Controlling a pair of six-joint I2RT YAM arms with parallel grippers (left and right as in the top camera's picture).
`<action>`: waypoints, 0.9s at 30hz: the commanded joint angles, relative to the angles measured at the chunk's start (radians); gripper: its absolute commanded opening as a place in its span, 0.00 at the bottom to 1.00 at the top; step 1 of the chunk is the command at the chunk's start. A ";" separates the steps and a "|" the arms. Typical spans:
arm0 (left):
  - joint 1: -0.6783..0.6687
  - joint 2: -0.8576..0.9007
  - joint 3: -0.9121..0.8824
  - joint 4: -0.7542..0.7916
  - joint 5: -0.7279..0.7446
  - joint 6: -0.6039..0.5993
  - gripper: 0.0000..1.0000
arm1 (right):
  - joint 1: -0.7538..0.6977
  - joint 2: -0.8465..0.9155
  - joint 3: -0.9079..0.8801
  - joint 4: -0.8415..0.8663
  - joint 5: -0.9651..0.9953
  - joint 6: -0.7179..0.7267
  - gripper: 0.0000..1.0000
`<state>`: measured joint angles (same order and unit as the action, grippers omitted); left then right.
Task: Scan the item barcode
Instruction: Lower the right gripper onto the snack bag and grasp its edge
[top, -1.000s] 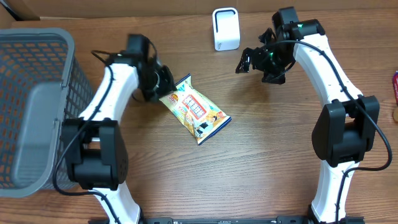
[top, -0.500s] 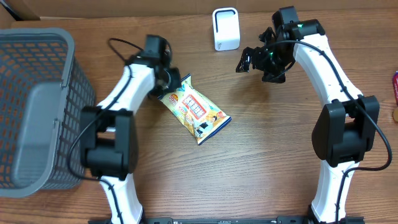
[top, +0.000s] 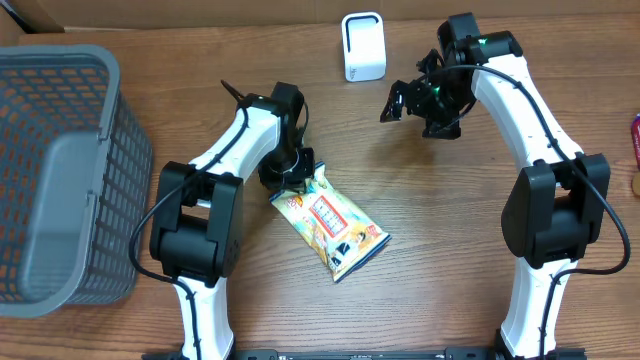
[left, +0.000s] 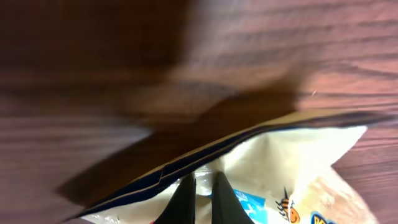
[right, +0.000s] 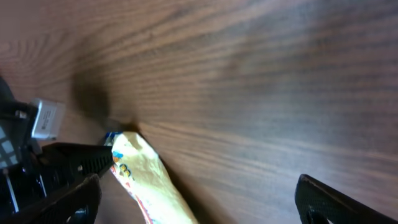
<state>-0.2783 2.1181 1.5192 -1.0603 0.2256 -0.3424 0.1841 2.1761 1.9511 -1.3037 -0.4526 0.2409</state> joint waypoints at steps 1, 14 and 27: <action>0.023 0.033 0.024 0.001 0.035 -0.096 0.04 | 0.013 -0.005 -0.002 -0.041 -0.055 -0.043 1.00; 0.141 0.033 0.045 0.060 0.035 -0.188 0.04 | 0.238 -0.005 -0.005 -0.198 -0.099 -0.148 0.08; 0.220 0.033 0.116 -0.013 0.037 -0.177 0.04 | 0.423 -0.005 -0.252 0.145 -0.053 0.211 0.04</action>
<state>-0.0517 2.1365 1.6138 -1.0706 0.2611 -0.5186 0.5934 2.1761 1.7714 -1.2098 -0.5411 0.2909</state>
